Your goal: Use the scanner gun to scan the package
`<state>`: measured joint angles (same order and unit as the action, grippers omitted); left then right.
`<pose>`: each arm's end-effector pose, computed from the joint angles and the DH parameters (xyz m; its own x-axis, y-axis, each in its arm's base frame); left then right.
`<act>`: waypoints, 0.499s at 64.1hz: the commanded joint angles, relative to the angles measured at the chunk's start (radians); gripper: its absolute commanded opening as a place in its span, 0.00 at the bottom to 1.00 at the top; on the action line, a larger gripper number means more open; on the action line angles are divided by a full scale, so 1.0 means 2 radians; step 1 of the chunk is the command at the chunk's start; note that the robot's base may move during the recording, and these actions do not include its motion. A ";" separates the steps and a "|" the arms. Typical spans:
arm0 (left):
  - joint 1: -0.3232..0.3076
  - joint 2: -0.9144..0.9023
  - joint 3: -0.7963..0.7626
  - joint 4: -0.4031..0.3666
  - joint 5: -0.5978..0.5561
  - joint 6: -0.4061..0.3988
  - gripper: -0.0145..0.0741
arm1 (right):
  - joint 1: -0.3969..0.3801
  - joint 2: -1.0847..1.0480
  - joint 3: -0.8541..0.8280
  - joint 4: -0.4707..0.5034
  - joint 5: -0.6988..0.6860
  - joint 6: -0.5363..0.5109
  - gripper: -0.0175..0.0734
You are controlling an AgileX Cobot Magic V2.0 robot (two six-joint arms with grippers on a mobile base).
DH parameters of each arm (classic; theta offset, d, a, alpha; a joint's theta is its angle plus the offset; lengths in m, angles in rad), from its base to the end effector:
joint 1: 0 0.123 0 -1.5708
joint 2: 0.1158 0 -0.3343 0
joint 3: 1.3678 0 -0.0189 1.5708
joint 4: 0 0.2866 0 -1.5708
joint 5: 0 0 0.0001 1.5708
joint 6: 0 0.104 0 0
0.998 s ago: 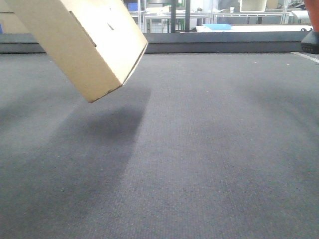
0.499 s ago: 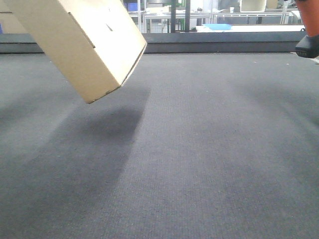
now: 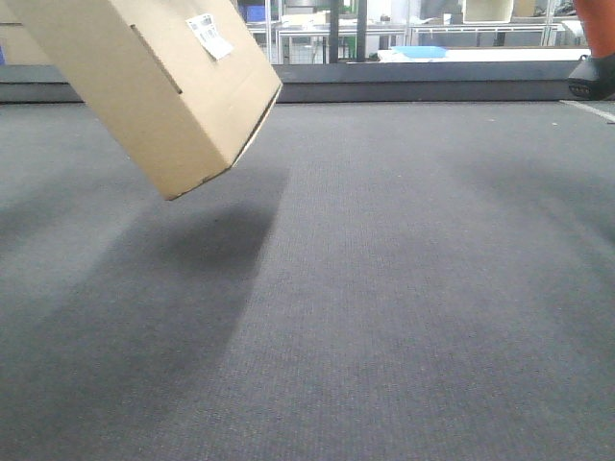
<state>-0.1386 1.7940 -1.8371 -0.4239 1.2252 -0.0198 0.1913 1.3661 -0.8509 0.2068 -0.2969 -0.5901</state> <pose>0.4295 -0.1006 0.4104 -0.9068 -0.0324 -0.4202 0.1609 0.8949 -0.4162 0.3367 0.0589 0.3399 -0.0738 -0.4028 -0.9123 -0.1727 0.9061 -0.3861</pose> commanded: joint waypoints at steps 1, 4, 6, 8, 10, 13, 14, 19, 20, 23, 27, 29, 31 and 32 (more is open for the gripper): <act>-0.004 -0.008 -0.005 -0.001 -0.002 -0.002 0.04 | 0.001 -0.005 -0.008 0.011 -0.035 -0.003 0.02; -0.004 -0.008 -0.005 0.003 -0.002 -0.002 0.04 | 0.001 -0.006 -0.008 0.026 -0.035 -0.003 0.02; -0.004 -0.008 -0.005 0.004 -0.002 -0.002 0.04 | 0.001 -0.008 -0.008 0.036 -0.035 -0.003 0.02; -0.004 -0.008 -0.005 0.006 -0.002 -0.002 0.04 | 0.001 -0.010 -0.008 0.045 -0.035 -0.003 0.01; -0.004 -0.008 -0.005 0.006 -0.002 -0.002 0.04 | 0.001 -0.011 -0.008 0.050 -0.035 -0.002 0.01; -0.004 -0.008 -0.005 0.006 -0.002 -0.002 0.04 | 0.001 -0.016 -0.008 0.054 -0.035 -0.002 0.01; -0.004 -0.008 -0.005 0.006 -0.002 -0.002 0.04 | 0.001 -0.017 -0.008 0.055 -0.034 -0.002 0.01; -0.004 -0.008 -0.005 0.006 -0.002 -0.002 0.04 | 0.001 -0.027 -0.008 0.072 -0.031 0.003 0.01; -0.004 -0.008 -0.005 0.006 -0.002 -0.002 0.04 | 0.001 -0.030 -0.008 0.076 -0.030 0.007 0.01; -0.004 -0.008 -0.005 0.006 -0.002 -0.002 0.04 | 0.001 -0.037 -0.008 0.091 -0.026 0.021 0.01; -0.004 -0.008 -0.005 0.006 -0.002 -0.002 0.04 | 0.001 -0.048 -0.008 0.095 -0.015 0.039 0.01; -0.004 -0.008 -0.005 0.006 -0.002 -0.002 0.04 | 0.001 -0.053 -0.008 0.095 -0.008 0.047 0.01; -0.004 -0.008 -0.005 0.006 -0.002 -0.002 0.04 | 0.001 -0.057 -0.008 0.097 0.000 0.057 0.01; -0.004 -0.008 -0.005 0.006 -0.002 -0.002 0.04 | 0.001 -0.060 -0.008 0.098 0.003 0.061 0.01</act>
<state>-0.1386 1.7940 -1.8371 -0.4049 1.2252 -0.0198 0.1913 1.2890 -0.8509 0.3870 -0.2623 -0.5163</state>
